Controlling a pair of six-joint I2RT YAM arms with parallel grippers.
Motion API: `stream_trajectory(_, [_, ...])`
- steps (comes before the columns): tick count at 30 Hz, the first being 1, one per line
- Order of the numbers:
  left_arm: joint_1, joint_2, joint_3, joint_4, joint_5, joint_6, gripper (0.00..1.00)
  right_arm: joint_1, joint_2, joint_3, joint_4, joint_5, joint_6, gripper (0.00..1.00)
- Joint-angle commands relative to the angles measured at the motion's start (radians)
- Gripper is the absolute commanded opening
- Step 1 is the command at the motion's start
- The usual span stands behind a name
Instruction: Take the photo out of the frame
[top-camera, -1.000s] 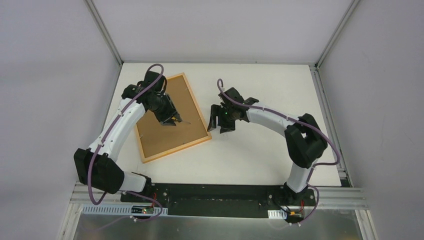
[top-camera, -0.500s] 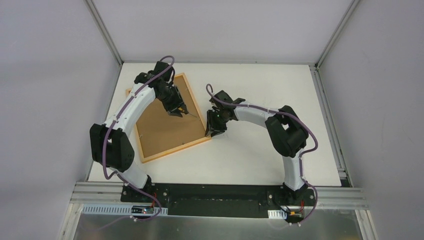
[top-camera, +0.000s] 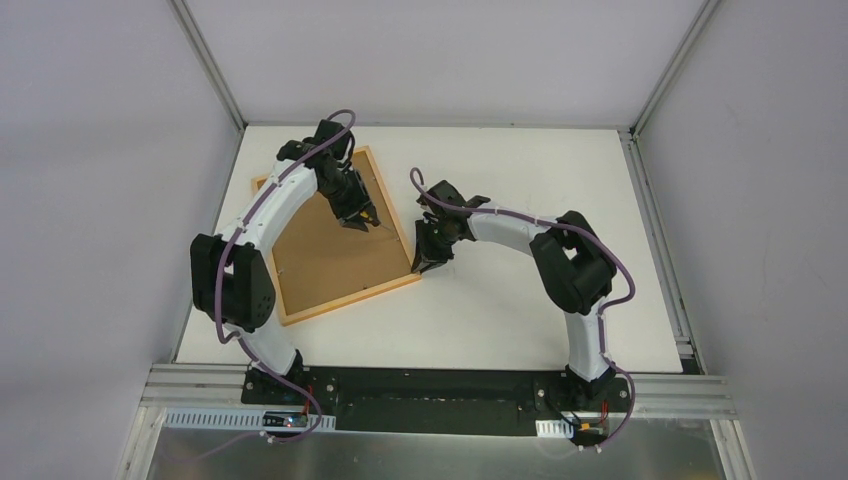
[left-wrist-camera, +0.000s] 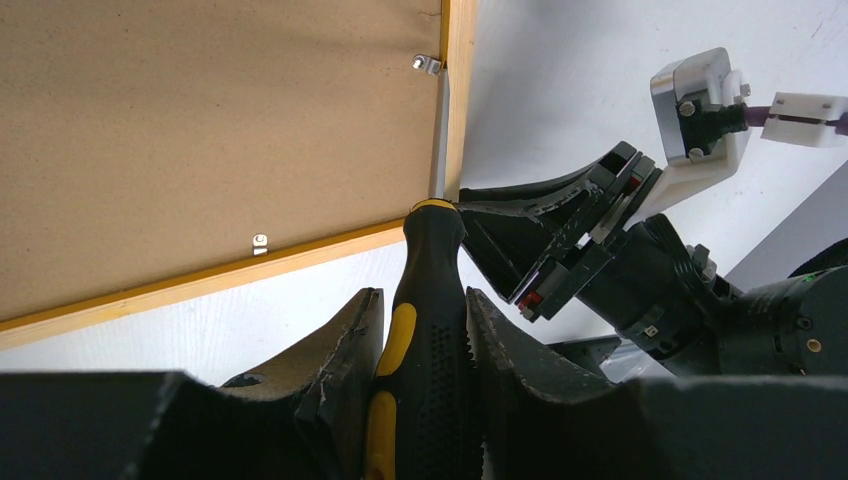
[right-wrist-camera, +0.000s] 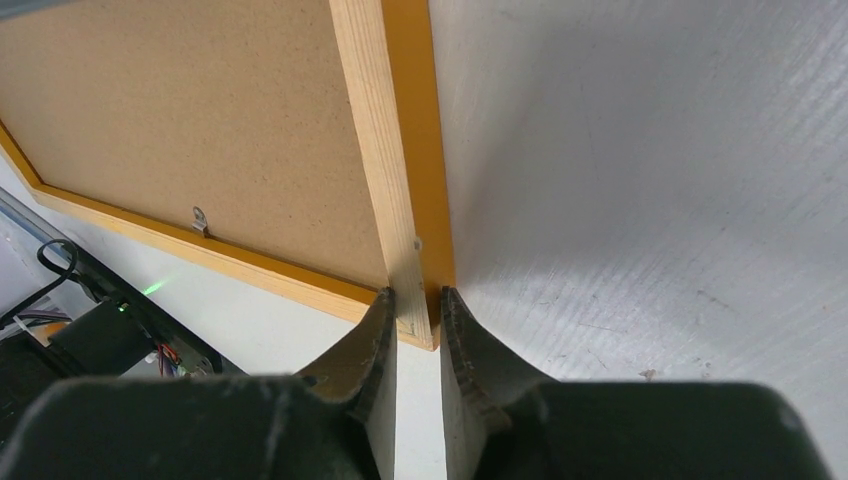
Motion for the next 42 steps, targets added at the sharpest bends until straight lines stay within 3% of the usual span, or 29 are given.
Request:
stream_trajectory(1, [0.013,0.012,0.050,-0.013,0.019,0.007,0.00,-0.006,0.016,0.034,-0.045,0.001,-0.017,0.00])
stream_trajectory(18, [0.013,0.063,0.042,0.017,0.011,0.040,0.00,-0.007,0.035,0.057,-0.075,-0.010,-0.034,0.00])
stream_trajectory(25, [0.013,0.058,0.011,0.020,0.076,0.038,0.00,-0.008,0.037,0.054,-0.079,-0.016,-0.032,0.00])
stream_trajectory(36, [0.011,0.098,0.023,-0.046,0.135,0.075,0.00,-0.006,0.038,0.063,-0.076,-0.018,-0.030,0.00])
stream_trajectory(42, [-0.021,0.095,0.038,-0.161,0.109,0.119,0.00,-0.006,0.035,0.064,-0.078,-0.012,-0.034,0.00])
